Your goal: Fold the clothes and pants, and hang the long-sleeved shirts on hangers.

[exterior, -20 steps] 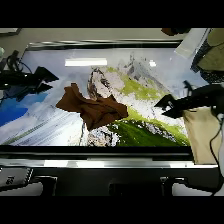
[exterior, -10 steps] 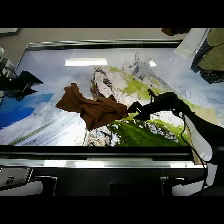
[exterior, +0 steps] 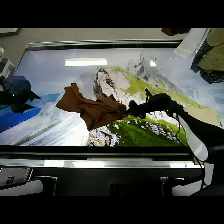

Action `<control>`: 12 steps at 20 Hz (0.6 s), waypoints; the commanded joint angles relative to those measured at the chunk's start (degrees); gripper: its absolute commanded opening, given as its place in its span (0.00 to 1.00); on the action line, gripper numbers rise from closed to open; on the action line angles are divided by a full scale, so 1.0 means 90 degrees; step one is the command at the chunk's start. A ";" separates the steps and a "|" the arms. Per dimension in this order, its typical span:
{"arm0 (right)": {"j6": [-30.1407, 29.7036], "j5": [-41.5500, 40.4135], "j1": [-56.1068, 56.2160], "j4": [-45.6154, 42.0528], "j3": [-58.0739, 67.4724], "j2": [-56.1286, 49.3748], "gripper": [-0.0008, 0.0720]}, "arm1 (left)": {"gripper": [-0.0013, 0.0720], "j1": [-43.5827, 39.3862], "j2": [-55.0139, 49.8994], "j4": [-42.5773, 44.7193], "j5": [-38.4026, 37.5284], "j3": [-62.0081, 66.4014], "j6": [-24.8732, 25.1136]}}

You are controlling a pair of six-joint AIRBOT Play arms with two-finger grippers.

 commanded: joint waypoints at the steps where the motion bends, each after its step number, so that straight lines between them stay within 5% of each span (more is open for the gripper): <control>1: 0.0032 0.0049 -0.0068 -0.0073 0.0012 0.0189 0.05 | 0.88 0.0056 -0.0010 -0.0372 0.0680 -0.0782 0.0605; 7: 0.0595 -0.0517 -0.0306 -0.1008 0.0012 0.0719 0.05 | 0.86 -0.0155 -0.0816 -0.1821 0.1192 -0.1282 0.1557; 12: 0.0600 -0.0993 -0.0306 -0.1156 0.0012 0.0908 0.05 | 0.85 -0.0520 -0.1171 -0.2115 0.2018 -0.1277 0.1588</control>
